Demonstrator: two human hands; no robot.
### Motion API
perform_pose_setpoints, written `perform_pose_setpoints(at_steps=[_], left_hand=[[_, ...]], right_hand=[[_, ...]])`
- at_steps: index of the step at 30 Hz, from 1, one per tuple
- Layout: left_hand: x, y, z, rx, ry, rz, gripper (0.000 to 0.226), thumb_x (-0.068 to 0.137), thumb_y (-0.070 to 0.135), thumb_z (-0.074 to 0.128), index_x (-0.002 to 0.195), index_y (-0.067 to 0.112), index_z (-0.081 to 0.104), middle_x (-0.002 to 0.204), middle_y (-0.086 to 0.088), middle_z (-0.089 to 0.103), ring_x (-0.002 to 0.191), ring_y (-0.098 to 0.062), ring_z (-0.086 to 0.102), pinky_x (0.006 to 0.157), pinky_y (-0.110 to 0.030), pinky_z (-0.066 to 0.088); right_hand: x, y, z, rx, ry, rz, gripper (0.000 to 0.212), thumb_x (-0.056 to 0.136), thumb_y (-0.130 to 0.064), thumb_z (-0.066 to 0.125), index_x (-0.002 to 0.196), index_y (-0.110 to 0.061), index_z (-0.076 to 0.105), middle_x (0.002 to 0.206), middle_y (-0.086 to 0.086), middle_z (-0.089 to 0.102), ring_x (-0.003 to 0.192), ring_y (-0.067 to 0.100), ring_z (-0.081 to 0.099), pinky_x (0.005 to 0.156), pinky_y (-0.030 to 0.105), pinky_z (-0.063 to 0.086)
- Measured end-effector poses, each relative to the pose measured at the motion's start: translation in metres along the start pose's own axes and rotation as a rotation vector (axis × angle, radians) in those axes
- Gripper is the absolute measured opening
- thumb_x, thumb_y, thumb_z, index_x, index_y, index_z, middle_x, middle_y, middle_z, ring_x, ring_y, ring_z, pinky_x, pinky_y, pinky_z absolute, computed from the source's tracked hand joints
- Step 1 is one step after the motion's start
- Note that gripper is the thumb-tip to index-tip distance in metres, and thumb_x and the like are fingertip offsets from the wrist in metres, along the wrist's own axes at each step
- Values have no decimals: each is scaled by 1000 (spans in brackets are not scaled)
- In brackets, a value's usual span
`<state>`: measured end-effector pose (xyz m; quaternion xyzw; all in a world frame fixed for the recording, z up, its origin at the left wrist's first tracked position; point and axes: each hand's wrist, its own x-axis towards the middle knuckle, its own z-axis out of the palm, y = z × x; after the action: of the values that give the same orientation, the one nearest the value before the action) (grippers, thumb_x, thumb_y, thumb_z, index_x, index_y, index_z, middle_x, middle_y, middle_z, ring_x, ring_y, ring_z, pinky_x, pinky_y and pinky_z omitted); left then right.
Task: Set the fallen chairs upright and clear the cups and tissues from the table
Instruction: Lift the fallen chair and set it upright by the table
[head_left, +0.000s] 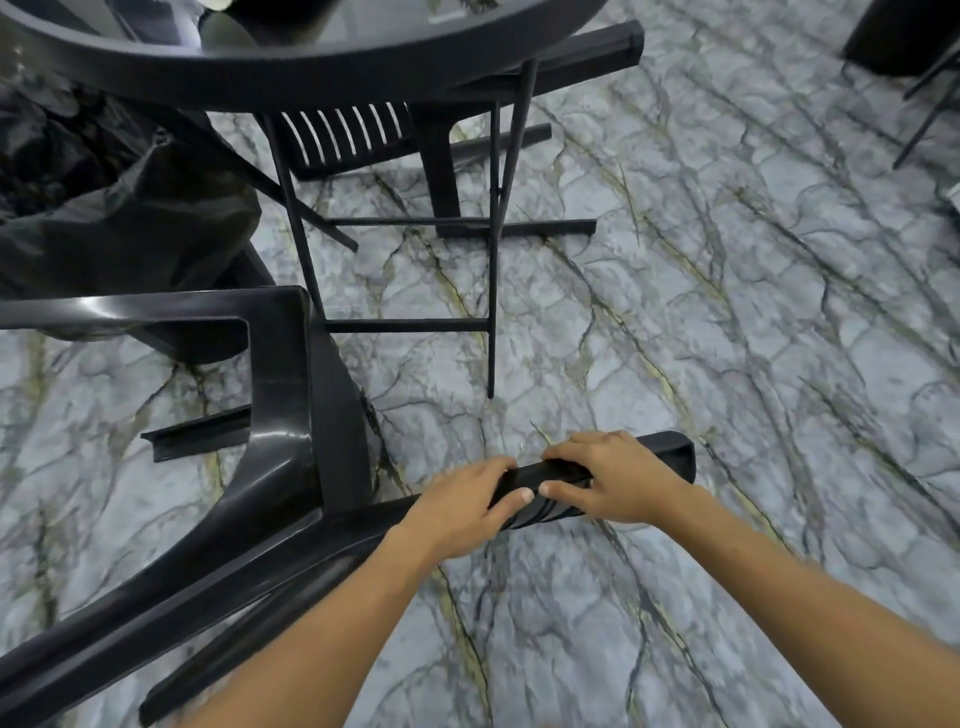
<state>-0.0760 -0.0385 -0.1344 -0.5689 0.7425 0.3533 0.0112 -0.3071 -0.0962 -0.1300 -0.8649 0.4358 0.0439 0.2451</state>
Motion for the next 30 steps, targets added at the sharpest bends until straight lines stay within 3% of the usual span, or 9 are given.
perform_pose_setpoints(at_steps=[4,10,14,17,23,27,30], left_hand=[[11,8,6,33,16,-2,42,102,57,33,123,23,47,108,1,62,90,-23,59,79,-44,50],[-2,11,8,17,78,-32,38,103,53,33,124,26,48,111,4,61,100,-22,57,90,-45,45],[-30,12,-16,-75,127,-3,36,101,56,38,125,31,50,105,12,62,94,-14,59,81,-36,46],[-50,18,-50,-111,73,-1,38,99,58,43,123,30,51,102,10,64,89,-11,62,81,-38,53],[-78,67,-112,-84,40,109,50,102,55,37,143,27,41,138,5,57,119,-16,56,99,-38,47],[-110,86,-136,-129,21,148,44,104,53,35,137,27,45,122,2,64,103,-18,61,88,-42,50],[-141,90,-150,-163,78,150,47,101,60,33,137,32,46,116,9,63,97,-9,60,84,-36,51]], right_hand=[[-12,31,-9,-6,26,89,70,84,-82,33,119,-29,62,100,-8,64,91,16,59,79,33,36],[-28,46,-14,4,22,106,67,86,-75,32,126,-29,58,112,-8,64,103,17,54,82,28,27],[-35,18,-34,5,47,69,71,84,-79,25,118,-26,60,105,-8,63,97,17,52,83,34,34],[-41,-13,-63,-79,97,46,59,89,-75,35,112,-28,60,100,-11,61,93,13,51,81,33,33],[-56,-85,-130,-219,127,-16,45,95,-64,42,113,-27,61,105,-9,61,101,16,52,82,35,32],[-73,-126,-163,-293,117,-43,42,97,-57,42,115,-23,59,114,-5,62,108,18,52,85,37,33],[-84,-155,-189,-344,151,-90,47,97,-60,40,118,-22,59,117,-2,62,109,20,52,82,36,29]])
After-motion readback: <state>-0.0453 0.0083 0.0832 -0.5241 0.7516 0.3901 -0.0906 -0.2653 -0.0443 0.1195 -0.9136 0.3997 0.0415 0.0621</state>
